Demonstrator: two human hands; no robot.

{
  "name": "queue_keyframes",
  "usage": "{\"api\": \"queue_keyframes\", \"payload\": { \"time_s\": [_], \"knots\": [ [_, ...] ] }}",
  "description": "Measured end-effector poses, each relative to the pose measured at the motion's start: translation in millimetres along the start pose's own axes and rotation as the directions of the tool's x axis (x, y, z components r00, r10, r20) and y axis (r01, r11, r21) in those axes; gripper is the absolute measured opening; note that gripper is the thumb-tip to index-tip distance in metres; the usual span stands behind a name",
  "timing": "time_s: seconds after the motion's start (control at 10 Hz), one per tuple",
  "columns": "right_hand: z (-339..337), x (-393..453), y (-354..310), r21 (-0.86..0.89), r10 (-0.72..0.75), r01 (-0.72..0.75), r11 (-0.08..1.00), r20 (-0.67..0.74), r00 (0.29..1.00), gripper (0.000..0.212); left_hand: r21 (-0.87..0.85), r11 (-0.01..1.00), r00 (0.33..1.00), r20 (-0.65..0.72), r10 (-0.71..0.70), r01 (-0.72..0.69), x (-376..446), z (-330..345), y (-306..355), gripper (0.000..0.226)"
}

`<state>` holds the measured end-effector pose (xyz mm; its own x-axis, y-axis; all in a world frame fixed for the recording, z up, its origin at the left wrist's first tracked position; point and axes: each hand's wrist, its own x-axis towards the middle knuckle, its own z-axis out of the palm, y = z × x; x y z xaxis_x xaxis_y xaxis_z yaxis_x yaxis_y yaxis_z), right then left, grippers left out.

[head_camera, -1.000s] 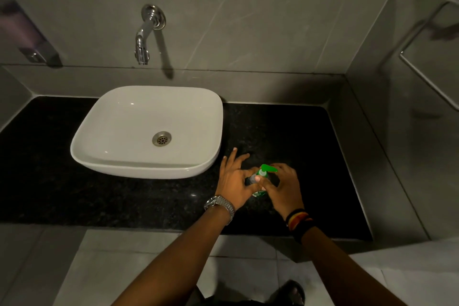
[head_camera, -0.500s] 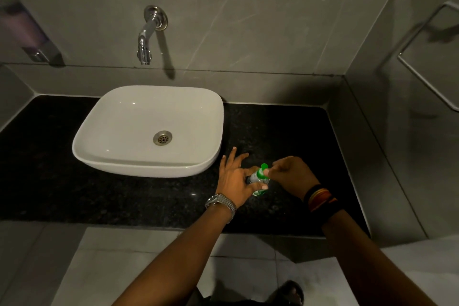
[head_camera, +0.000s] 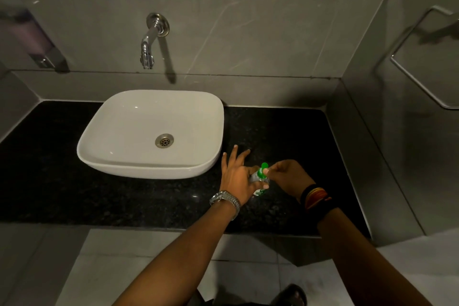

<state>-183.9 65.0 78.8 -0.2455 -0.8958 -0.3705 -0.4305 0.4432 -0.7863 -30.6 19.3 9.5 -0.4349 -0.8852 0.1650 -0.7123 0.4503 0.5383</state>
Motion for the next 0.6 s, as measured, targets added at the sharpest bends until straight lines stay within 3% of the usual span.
{"api": "queue_keyframes", "payload": {
  "time_s": [0.3,0.4,0.5,0.6],
  "knots": [
    [-6.7,-2.6,-17.8,-0.26,-0.058,0.077,0.962,0.081,0.995,0.047,0.124,0.988,0.991,0.108,0.082,-0.095,8.5,-9.6,0.7,0.048],
    [-9.9,1.0,-17.4,-0.191,-0.031,0.045,0.981,0.074,0.997,0.047,0.15,0.984,0.988,0.133,0.077,-0.096,10.6,-10.7,-0.6,0.049],
    [-13.7,0.1,-11.1,-0.113,-0.018,0.03,0.993,0.105,0.994,0.034,0.132,0.988,0.987,0.154,0.056,-0.076,7.9,-9.3,-1.6,0.057],
    [-29.5,-8.9,-11.7,0.062,-0.095,0.093,0.994,0.023,0.995,0.026,0.169,0.981,0.977,0.208,0.055,-0.091,15.0,-20.4,-6.9,0.085]
  ]
}}
